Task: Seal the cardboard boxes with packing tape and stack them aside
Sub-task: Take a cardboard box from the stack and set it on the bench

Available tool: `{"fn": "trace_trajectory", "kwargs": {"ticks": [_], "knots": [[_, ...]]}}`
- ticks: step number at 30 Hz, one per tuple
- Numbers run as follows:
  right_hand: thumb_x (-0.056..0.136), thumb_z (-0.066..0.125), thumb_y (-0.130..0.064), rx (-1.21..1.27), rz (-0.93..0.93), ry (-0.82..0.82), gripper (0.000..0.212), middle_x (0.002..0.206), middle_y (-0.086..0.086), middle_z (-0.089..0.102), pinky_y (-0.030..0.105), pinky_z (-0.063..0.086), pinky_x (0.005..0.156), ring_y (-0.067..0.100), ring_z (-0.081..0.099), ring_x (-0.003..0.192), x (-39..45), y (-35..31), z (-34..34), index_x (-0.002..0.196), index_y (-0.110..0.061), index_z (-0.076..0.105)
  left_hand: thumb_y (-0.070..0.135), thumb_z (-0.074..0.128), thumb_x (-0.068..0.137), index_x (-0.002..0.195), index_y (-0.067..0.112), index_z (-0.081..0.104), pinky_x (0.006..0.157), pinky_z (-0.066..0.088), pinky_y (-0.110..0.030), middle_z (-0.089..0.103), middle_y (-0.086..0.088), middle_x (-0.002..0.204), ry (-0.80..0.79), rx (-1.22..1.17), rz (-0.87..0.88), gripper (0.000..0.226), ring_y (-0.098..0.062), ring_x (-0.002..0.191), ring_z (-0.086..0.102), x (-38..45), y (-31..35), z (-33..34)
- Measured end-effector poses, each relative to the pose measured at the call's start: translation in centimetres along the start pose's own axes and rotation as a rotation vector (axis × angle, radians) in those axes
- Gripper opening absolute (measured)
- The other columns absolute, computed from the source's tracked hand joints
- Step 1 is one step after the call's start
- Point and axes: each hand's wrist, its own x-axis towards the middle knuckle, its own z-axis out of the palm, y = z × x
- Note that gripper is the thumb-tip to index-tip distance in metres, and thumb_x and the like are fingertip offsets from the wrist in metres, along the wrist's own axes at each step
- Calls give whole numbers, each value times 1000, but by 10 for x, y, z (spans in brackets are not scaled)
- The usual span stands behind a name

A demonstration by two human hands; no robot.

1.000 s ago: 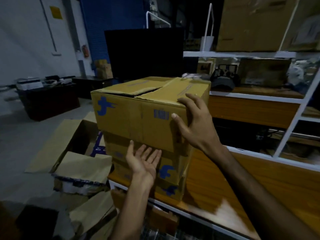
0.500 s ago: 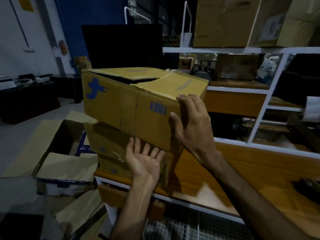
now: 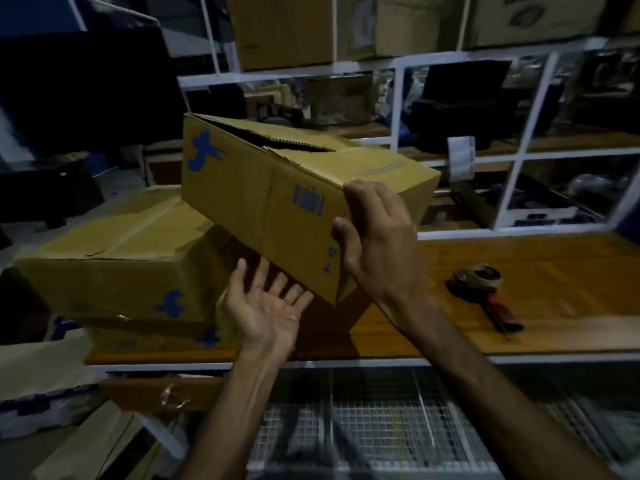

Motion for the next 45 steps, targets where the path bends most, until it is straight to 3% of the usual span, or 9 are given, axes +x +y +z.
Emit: {"fn": "trace_trajectory", "kwargs": {"ticks": [7,11,19,22,25,31,37,40,45], "knots": [[102,69,-23,-40,185,-211,50,148,9,55,53,48,111,31,48,141,-83,39,11,148,-10,52,64,57,95,150,24,53,96,54,-58,60,-18,144,152,128,-104,68,-45,126,61,17,-56,-53],[106,63,-28,-74,235,-483,60,166,3,37,64,39,119,30,24,158,-118,40,36,158,-15,37,66,56,96,148,17,54,103,51,-61,61,-19,143,234,164,-225,71,-46,127,60,32,-80,-97],[106,60,-19,-102,22,-1030,73,177,-5,13,67,45,111,20,8,163,-143,47,89,168,-20,20,77,57,89,123,16,74,101,49,-72,72,-17,125,300,462,-256,71,-48,120,65,68,-67,-157],[108,57,-30,-129,-50,-1023,59,167,-2,39,55,54,104,26,48,145,-135,63,97,162,-26,35,73,50,95,126,21,73,94,58,-63,76,-12,120,284,590,-173,64,-40,106,74,68,-69,-170],[110,50,-43,-229,-27,-949,46,153,-2,57,47,57,99,24,65,123,-119,98,94,153,-27,51,73,56,91,132,22,70,95,58,-55,72,-9,129,276,718,-11,67,-36,119,67,71,-72,-179],[108,44,-54,-497,279,-838,52,161,7,46,48,51,108,27,52,140,-81,213,71,146,-21,57,60,64,87,163,27,35,119,32,-40,30,0,169,224,1195,281,88,-19,150,32,70,-74,-158],[102,59,-56,-461,803,-781,66,163,23,37,61,38,118,41,31,153,-58,280,54,149,-10,52,46,65,91,160,15,39,122,35,-47,37,-3,167,220,1252,407,80,-15,151,34,74,-84,-170],[100,59,-60,-397,884,-740,74,148,26,52,57,49,109,42,52,134,-59,280,50,153,-9,49,48,62,94,162,18,36,124,34,-43,33,1,168,168,1270,415,79,-10,152,30,81,-81,-178],[103,58,-56,-452,915,-595,68,158,25,37,57,39,115,46,41,142,-91,270,43,157,-16,49,42,61,98,161,13,36,124,35,-43,37,-1,166,63,1250,429,75,-14,153,33,122,-64,-188]]}}
